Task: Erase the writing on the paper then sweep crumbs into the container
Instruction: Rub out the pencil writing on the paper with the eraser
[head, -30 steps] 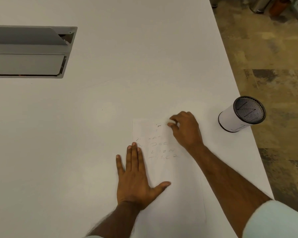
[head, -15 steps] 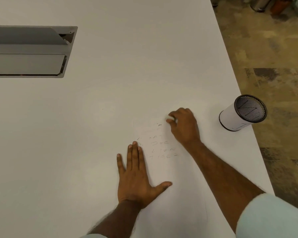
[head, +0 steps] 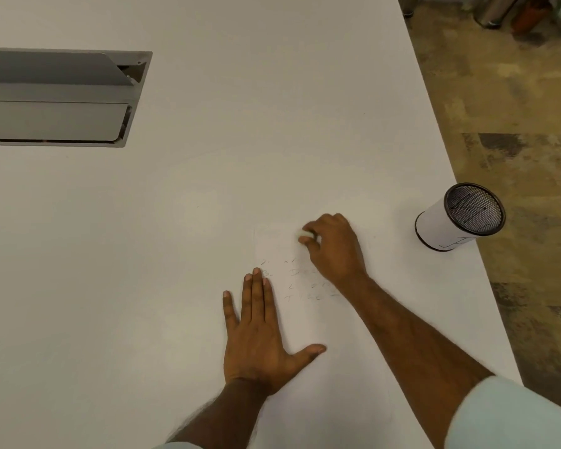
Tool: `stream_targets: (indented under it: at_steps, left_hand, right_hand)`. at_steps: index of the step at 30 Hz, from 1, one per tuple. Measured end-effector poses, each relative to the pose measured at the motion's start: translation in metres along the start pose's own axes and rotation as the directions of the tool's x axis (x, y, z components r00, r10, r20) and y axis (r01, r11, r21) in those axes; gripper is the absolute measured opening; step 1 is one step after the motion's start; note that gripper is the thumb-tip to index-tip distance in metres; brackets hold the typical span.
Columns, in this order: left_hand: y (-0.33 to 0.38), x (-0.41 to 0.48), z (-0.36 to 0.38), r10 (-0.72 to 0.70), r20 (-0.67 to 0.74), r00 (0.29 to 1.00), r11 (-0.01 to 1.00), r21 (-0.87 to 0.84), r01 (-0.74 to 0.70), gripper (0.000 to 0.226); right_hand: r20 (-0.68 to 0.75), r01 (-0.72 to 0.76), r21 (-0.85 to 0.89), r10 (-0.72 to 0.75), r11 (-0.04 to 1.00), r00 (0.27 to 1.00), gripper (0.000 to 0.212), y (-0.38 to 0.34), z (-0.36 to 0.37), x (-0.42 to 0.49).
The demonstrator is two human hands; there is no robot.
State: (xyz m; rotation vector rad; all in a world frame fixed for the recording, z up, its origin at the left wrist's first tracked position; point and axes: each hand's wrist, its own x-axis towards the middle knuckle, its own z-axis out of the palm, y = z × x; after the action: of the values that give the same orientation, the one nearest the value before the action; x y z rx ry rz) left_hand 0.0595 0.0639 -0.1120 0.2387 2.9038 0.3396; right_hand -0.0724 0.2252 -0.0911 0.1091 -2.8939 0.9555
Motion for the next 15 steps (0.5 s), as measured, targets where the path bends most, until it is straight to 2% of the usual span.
stream_targets:
  at_steps: [3,5,7,11,15]
  left_hand:
    - [0.000,0.000,0.000,-0.001,-0.006,1.000,1.000,-0.003,0.001,0.131]
    - [0.001,-0.001,0.000,0.001,-0.003,1.000,1.000,-0.004,-0.001,0.131]
    - [0.000,0.000,-0.001,0.003,-0.006,1.000,1.000,-0.002,-0.003,0.131]
    - [0.000,-0.001,-0.001,0.009,-0.010,1.000,1.000,-0.003,-0.009,0.131]
    - [0.000,-0.001,0.000,0.011,-0.015,1.000,1.000,0.015,-0.011,0.130]
  right_hand:
    - [0.007,-0.096,0.003,0.096,0.995,0.995,0.010,0.002,-0.001,0.022]
    - [0.008,-0.126,0.065,0.126,0.990,0.992,0.011,0.003,-0.005,0.019]
    - [0.001,-0.109,0.109,0.109,0.988,0.994,0.012,0.001,-0.011,-0.001]
    - [0.038,-0.005,0.067,0.002,0.998,0.999,0.012,-0.002,-0.007,-0.043]
    - [-0.021,0.016,-0.002,-0.016,1.000,1.000,0.007,0.003,0.000,-0.021]
